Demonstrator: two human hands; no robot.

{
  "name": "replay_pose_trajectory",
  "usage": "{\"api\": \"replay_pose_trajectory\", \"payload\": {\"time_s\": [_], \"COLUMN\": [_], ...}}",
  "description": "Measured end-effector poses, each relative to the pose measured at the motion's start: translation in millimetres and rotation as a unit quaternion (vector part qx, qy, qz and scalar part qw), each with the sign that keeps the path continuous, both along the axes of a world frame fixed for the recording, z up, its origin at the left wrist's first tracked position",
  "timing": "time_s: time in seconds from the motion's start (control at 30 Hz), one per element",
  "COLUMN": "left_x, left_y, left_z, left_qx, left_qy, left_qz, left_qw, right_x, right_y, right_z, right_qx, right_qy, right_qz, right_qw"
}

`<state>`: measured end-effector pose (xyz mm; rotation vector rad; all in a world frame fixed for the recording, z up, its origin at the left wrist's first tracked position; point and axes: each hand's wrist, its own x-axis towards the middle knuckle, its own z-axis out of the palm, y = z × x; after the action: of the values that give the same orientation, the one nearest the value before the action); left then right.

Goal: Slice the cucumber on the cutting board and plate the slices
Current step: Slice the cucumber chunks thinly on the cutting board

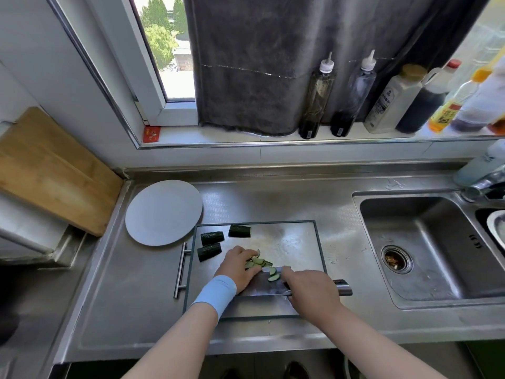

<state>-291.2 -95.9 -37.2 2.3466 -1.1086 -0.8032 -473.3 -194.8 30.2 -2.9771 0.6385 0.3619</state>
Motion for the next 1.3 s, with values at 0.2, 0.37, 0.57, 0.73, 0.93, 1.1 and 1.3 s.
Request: {"api": "replay_pose_trajectory", "payload": {"time_s": [0.2, 0.37, 0.57, 0.73, 0.93, 1.1, 1.3], "left_x": [-20, -1, -7, -5, 2, 16, 18], "left_y": [-14, -11, 9, 11, 25, 36, 44], "left_z": [11, 10, 31, 24, 28, 31, 14], "left_qx": [-0.002, 0.021, -0.02, -0.002, -0.066, -0.171, -0.096], "left_qy": [-0.006, -0.008, 0.074, 0.091, 0.072, -0.028, 0.008], "left_qz": [-0.058, 0.022, 0.033, -0.024, 0.134, 0.254, 0.339], "left_qw": [0.998, 1.0, 0.997, 0.996, 0.986, 0.952, 0.936], "right_x": [2, 2, 5, 6, 7, 3, -6], "right_y": [-3, -6, -7, -7, -11, -14, -8], "right_z": [5, 13, 16, 20, 22, 16, -9], "right_qx": [0.018, 0.018, 0.028, 0.032, 0.04, 0.12, 0.349], "right_qy": [-0.003, 0.012, 0.015, 0.011, 0.001, -0.012, -0.026], "right_qz": [0.005, 0.008, 0.008, 0.012, 0.0, -0.061, -0.241], "right_qw": [1.0, 1.0, 0.999, 0.999, 0.999, 0.991, 0.905]}}
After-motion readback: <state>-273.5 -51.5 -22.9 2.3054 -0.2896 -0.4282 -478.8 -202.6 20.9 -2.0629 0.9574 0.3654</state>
